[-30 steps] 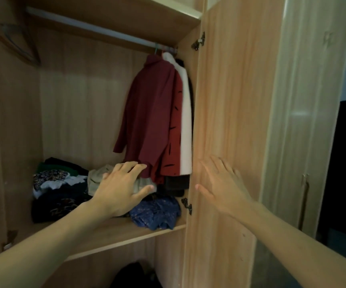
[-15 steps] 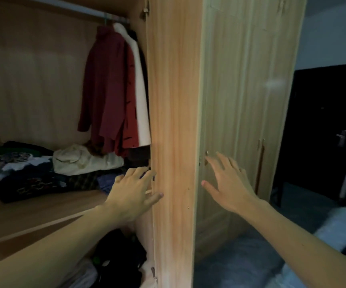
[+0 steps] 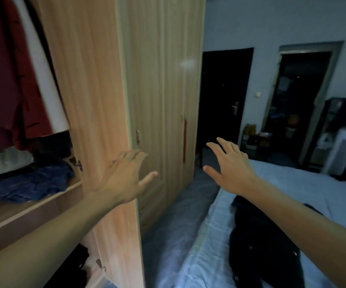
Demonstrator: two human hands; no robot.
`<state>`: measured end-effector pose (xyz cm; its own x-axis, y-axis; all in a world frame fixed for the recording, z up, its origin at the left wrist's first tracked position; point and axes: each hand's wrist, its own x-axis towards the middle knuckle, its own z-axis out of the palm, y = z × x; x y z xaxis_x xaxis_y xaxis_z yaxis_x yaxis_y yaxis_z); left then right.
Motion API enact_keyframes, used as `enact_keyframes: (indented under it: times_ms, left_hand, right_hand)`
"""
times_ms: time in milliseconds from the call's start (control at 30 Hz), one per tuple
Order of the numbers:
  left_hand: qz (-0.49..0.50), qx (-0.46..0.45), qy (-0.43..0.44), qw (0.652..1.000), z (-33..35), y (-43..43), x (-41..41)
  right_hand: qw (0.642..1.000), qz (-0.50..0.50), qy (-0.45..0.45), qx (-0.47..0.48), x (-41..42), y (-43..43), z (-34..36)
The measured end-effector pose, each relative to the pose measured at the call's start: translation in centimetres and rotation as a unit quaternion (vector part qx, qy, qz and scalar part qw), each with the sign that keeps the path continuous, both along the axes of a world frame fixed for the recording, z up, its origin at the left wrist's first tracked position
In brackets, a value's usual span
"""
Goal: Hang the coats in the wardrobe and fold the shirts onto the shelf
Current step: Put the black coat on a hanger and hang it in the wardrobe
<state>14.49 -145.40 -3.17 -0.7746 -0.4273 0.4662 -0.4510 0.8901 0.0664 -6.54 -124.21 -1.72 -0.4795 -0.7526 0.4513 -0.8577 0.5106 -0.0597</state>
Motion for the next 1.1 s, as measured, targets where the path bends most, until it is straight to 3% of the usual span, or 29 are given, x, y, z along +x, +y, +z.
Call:
enact_keyframes:
  times_ms: [333,467,600,1100]
  left_hand:
    - [-0.149,0.05,0.009,0.988,-3.2,4.4,-7.6]
    - [-0.193,0.049,-0.026,0.98,-4.9,7.4,-10.5]
    - [-0.2,0.019,-0.075,0.977,-5.4,8.8,-13.0]
    - [-0.184,0.003,-0.093,0.978,-5.3,17.5,-27.5]
  right_hand:
    - [0.986,-0.155,-0.055,0.034,-0.5,10.8,-4.0]
    - [0.978,-0.194,-0.064,0.029,-2.5,14.4,-4.9]
    - [0.975,-0.206,-0.077,0.021,-5.4,16.7,-5.9]
    - [0.974,-0.19,-0.118,-0.028,-20.1,25.5,-9.7]
